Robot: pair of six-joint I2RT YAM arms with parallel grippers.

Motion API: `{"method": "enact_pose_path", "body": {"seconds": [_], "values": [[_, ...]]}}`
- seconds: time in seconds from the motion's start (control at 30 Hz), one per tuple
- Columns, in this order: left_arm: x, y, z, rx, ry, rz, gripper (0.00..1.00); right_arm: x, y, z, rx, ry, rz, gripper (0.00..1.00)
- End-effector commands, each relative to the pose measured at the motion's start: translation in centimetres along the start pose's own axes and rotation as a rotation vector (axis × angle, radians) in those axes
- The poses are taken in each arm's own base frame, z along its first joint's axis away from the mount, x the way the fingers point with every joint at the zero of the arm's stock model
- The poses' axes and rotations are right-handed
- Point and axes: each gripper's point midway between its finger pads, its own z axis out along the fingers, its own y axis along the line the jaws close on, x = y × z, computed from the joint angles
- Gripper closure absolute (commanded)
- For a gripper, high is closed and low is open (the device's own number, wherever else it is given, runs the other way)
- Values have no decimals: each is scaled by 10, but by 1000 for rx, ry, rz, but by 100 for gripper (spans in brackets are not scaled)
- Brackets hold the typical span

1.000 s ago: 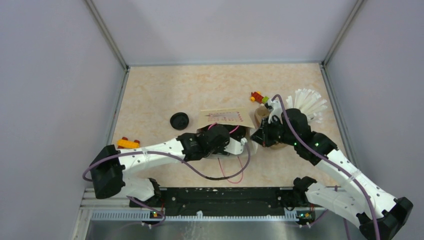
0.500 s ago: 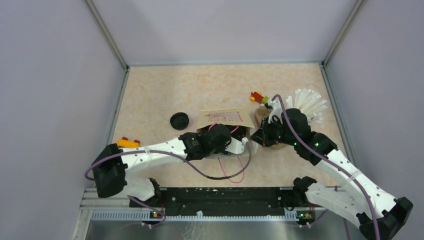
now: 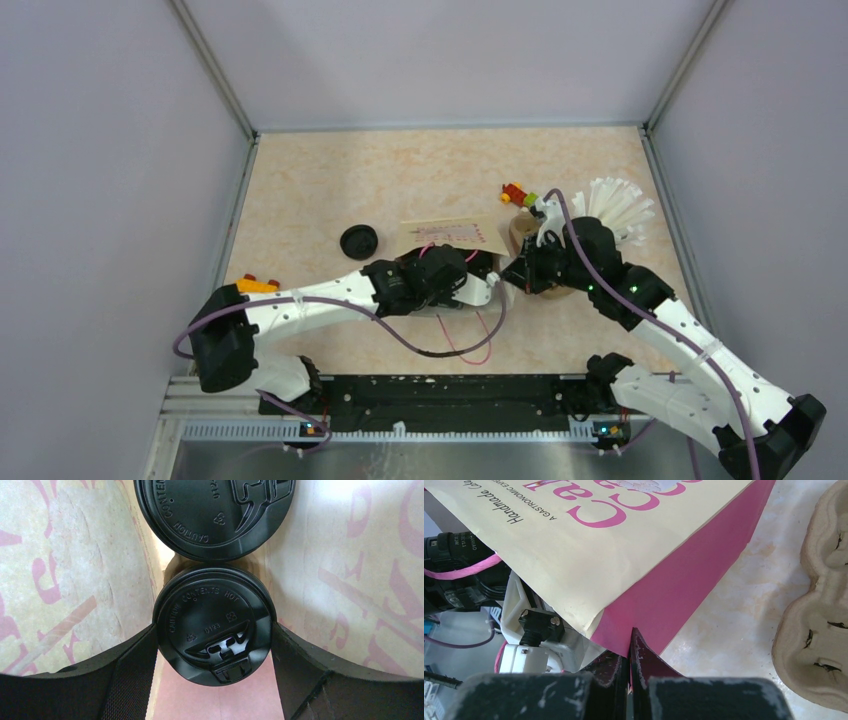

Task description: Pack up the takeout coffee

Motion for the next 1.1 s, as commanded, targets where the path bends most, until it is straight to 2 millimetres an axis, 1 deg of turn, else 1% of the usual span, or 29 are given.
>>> {"method": "enact_pose_path", "body": {"seconds": [0.0,0.17,0.3,0.5,0.77,0.97,1.07], "values": [[-1,-3,-4,38,-1,-22,20,-16,8,-5,-29,-54,6,100],[-1,-4,-5,45,-2,-20,14,-16,8,-4,-30,-52,4,100],[-4,-3,-6,47,-7,-23,6,-17,8,-4,-31,-52,0,100],[-8,0,-8,41,-13,-24,2,-16,8,-3,-31,-52,-1,100],[-14,10,-13,28,-23,-39,1,-15,8,-3,-34,-48,-7,100],[-24,17,-23,20,-40,-46,1,-16,8,-3,-34,-51,-5,100],[-25,16,-25,25,-39,-46,1,-16,7,-2,-30,-48,-3,100]]}}
